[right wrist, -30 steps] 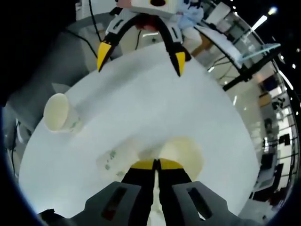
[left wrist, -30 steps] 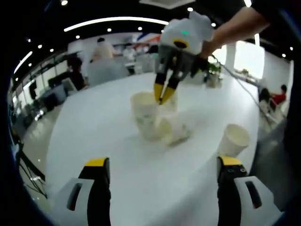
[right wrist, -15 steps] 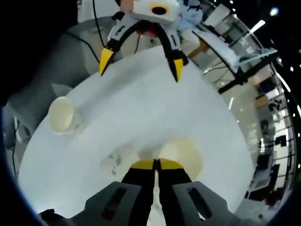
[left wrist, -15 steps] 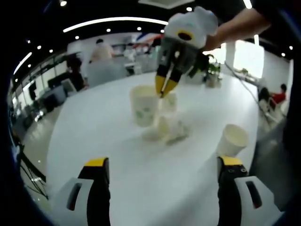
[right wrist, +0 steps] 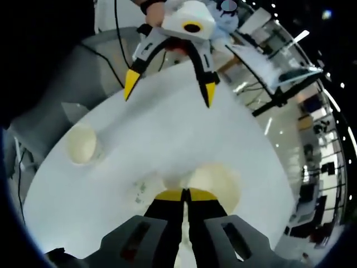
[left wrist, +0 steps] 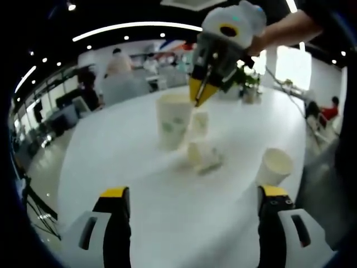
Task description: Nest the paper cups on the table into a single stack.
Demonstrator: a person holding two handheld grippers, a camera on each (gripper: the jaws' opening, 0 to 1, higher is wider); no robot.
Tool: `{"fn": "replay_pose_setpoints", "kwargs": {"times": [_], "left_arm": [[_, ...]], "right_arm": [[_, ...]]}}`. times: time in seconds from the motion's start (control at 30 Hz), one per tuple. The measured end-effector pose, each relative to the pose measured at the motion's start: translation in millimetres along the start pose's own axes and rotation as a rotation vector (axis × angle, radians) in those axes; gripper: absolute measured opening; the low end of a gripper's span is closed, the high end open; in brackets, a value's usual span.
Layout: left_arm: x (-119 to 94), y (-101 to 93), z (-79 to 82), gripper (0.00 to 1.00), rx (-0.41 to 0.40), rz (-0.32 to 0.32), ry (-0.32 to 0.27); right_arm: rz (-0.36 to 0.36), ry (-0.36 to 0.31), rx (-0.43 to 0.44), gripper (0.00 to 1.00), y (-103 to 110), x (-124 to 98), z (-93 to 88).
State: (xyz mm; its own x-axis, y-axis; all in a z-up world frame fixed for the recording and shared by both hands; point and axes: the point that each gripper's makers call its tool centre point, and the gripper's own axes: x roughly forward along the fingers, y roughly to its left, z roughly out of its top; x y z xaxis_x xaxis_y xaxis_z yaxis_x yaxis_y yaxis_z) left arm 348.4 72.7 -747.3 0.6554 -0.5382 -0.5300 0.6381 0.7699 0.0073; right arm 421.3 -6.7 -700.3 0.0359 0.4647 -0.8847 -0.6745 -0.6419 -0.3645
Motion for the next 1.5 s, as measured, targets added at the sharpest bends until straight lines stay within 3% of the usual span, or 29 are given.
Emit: {"fn": "replay_pose_setpoints", "kwargs": {"times": [0.33, 0.83, 1.5], "left_arm": [[-5.7, -2.3, 0.2, 0.95, 0.003, -0.003, -0.002], [-14.7, -5.4, -0.5, 0.95, 0.011, -0.005, -0.01], [-20.3, -9.6, 0.9, 0.95, 0.032, -0.012, -0.008]], "right_arm": [[-0.022, -0.012, 0.025, 0.0, 7.7, -22.1, 14.9], [-0.024, -0.013, -0.008, 0.0, 28.4, -52.5, 40.7], [-0.001, -0.015, 0.024, 0.0, 76.1, -90.2, 66.8]]}}
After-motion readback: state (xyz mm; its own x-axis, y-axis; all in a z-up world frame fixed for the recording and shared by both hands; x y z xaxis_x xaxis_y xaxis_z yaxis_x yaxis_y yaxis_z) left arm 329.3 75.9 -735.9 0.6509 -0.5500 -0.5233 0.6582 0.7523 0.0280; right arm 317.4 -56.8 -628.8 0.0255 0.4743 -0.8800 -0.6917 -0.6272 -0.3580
